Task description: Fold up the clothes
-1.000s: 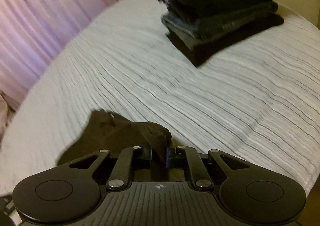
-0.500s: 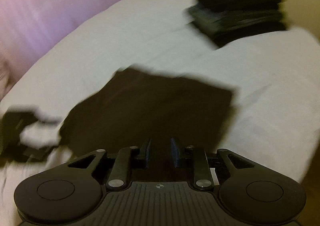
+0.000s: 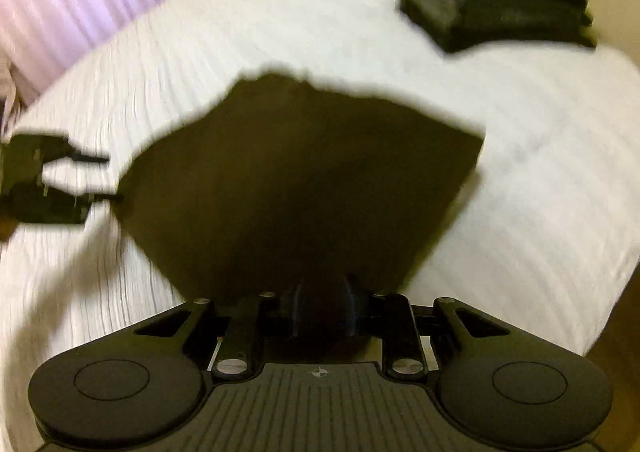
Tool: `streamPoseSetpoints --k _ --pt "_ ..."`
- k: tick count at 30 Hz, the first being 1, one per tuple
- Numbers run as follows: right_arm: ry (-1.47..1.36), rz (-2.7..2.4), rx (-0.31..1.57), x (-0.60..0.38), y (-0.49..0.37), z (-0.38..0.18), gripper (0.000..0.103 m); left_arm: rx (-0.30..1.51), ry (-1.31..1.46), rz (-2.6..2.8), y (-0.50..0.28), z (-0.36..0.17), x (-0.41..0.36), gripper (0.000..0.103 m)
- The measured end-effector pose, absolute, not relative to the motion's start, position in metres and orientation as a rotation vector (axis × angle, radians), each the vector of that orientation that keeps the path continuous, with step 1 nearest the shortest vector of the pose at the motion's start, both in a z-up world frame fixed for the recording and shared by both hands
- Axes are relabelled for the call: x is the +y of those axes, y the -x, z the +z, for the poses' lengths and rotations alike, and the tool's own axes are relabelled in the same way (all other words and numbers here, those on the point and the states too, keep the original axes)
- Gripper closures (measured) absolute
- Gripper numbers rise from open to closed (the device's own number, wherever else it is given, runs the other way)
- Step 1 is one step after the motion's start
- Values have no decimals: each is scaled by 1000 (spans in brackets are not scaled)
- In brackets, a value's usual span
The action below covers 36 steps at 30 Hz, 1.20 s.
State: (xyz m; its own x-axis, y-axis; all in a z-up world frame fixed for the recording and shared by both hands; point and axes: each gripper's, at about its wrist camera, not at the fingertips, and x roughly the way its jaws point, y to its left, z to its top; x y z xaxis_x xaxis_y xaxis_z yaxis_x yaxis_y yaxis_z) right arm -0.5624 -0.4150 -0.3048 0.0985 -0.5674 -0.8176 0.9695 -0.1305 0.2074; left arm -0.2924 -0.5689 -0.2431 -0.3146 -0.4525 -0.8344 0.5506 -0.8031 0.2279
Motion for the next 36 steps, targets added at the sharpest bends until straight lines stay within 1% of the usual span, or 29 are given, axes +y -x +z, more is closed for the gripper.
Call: streamPoseSetpoints --k 1,2,3,6,8,10,12,15,17,21,22,24,25,27,29,33,36 --pt "-945 -1457 542 -419 564 -298 73 138 -1294 -2160 299 -239 -571 52" --pt "-937 -1465 532 -430 567 -296 63 142 -1281 -2188 308 -237 -572 52" --pt "-931 -1470 523 -442 571 -297 58 142 -1275 -2213 316 -237 -575 52" --pt "-921 -1470 532 -475 585 -310 58 129 -1256 -2263 343 -240 -586 52" --pt "-914 -1468 539 -497 594 -319 58 154 -1242 -2288 359 -246 -597 52" --pt "-958 -1446 557 -515 610 -336 58 201 -1229 -2299 371 -252 -604 52" --pt "-1020 -1411 531 -524 628 -352 58 223 -1237 -2293 381 -258 -612 52" --pt "-1062 -1388 465 -522 642 -353 58 248 -1220 -2320 395 -252 -617 51" --pt "-1044 -1407 448 -508 646 -344 58 280 -1200 -2348 404 -248 -621 49" --pt "-1090 -1471 396 -478 660 -339 58 311 -1223 -2334 421 -261 -639 49" --pt "-1100 -1481 381 -471 665 -341 58 323 -1234 -2321 424 -266 -645 45" --pt "-1092 -1486 399 -467 668 -341 58 335 -1265 -2285 429 -277 -655 36" --pt "-1085 -1489 411 -465 669 -340 58 331 -1272 -2277 429 -278 -658 35" --pt "-1013 -1486 449 -465 660 -329 58 317 -1283 -2266 429 -278 -660 35" --pt "-953 -1461 448 -468 650 -317 58 305 -1287 -2238 427 -277 -660 35" --pt "-948 -1392 493 -490 643 -331 58 339 -1307 -2191 429 -281 -667 35" --pt "-963 -1385 531 -500 650 -344 58 315 -1323 -2176 427 -267 -664 38"
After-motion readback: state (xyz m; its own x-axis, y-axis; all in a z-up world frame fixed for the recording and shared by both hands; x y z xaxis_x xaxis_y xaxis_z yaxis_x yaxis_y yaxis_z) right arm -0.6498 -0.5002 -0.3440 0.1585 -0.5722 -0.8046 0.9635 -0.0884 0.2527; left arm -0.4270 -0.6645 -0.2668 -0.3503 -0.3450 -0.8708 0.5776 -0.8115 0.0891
